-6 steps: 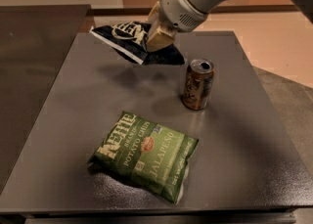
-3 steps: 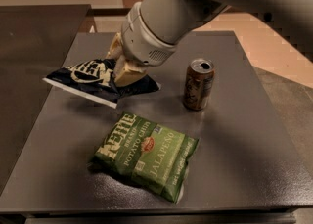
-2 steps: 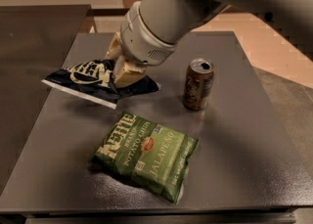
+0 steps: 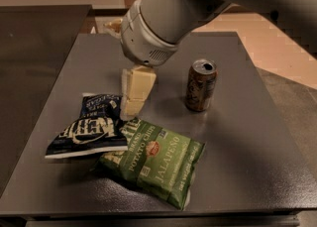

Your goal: Move blue chip bag near green jalapeno chip bag

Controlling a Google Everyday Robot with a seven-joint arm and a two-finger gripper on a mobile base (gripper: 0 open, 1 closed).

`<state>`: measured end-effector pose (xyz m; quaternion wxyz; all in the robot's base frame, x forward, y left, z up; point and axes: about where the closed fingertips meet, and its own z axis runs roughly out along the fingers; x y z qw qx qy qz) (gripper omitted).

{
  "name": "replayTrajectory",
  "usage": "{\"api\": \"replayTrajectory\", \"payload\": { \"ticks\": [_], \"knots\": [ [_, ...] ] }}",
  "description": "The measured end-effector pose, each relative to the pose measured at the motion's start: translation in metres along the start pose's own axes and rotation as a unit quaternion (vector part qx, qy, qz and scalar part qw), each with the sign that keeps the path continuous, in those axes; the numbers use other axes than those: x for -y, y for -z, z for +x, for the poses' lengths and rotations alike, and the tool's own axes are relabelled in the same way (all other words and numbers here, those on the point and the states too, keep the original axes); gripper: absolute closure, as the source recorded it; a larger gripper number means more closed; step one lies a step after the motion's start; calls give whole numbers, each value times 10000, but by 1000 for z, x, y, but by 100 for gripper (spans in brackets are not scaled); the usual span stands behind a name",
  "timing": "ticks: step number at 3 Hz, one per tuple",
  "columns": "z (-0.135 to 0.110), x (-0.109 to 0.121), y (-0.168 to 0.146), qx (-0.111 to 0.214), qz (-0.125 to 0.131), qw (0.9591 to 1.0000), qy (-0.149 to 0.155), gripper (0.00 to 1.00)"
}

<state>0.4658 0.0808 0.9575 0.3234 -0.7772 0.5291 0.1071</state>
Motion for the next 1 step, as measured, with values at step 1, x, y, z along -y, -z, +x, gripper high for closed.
{"api": "replayTrajectory", "payload": {
  "ticks": [1],
  "knots": [
    [0, 0, 0, 0, 0, 10000, 1, 0]
  ]
}}
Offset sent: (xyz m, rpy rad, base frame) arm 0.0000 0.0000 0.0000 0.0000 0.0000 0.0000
